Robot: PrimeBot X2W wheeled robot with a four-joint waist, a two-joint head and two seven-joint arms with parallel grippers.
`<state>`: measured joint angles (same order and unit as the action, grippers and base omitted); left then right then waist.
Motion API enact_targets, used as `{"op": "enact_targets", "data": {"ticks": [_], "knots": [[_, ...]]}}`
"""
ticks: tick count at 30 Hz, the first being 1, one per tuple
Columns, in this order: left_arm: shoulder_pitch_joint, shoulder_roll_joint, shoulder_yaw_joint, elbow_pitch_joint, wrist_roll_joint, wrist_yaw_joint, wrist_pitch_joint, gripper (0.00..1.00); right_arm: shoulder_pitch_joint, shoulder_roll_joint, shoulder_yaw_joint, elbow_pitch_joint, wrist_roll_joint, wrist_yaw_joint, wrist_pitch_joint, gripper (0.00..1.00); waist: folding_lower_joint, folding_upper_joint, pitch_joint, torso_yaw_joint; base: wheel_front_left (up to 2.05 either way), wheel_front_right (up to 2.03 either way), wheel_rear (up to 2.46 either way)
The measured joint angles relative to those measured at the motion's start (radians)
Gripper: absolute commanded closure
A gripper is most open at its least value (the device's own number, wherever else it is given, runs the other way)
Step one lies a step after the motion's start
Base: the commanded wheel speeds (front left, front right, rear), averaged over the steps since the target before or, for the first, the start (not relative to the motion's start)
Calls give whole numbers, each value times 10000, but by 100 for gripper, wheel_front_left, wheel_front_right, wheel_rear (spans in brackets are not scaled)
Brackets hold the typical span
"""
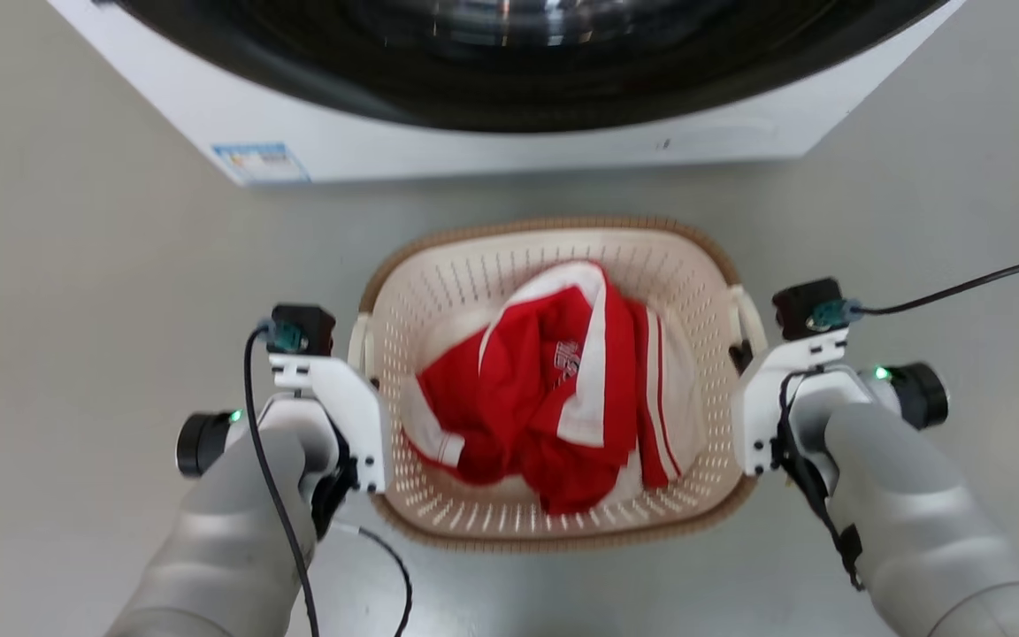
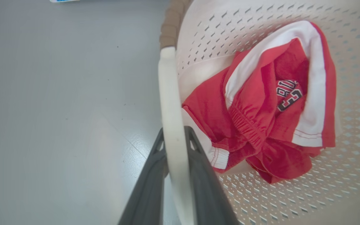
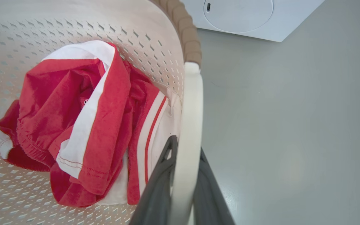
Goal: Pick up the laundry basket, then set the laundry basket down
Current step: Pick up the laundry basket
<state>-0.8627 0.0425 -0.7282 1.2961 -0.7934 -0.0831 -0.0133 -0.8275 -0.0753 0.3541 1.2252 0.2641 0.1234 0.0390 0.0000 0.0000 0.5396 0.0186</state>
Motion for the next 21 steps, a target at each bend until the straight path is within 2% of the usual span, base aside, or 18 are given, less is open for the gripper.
{"op": "enact_targets", "data": {"ticks": [9, 21], "knots": [[1288, 59, -255, 29, -171, -226, 863, 100, 1012, 31, 1252, -186, 1218, 0, 999, 100, 0, 0, -2295, -282, 0, 0, 0], [2729, 35, -692, 81, -280, -316, 2082, 100, 2420, 36, 2479, -391, 2433, -2, 2071, 100, 0, 0, -4989, -520, 0, 0, 0]]}}
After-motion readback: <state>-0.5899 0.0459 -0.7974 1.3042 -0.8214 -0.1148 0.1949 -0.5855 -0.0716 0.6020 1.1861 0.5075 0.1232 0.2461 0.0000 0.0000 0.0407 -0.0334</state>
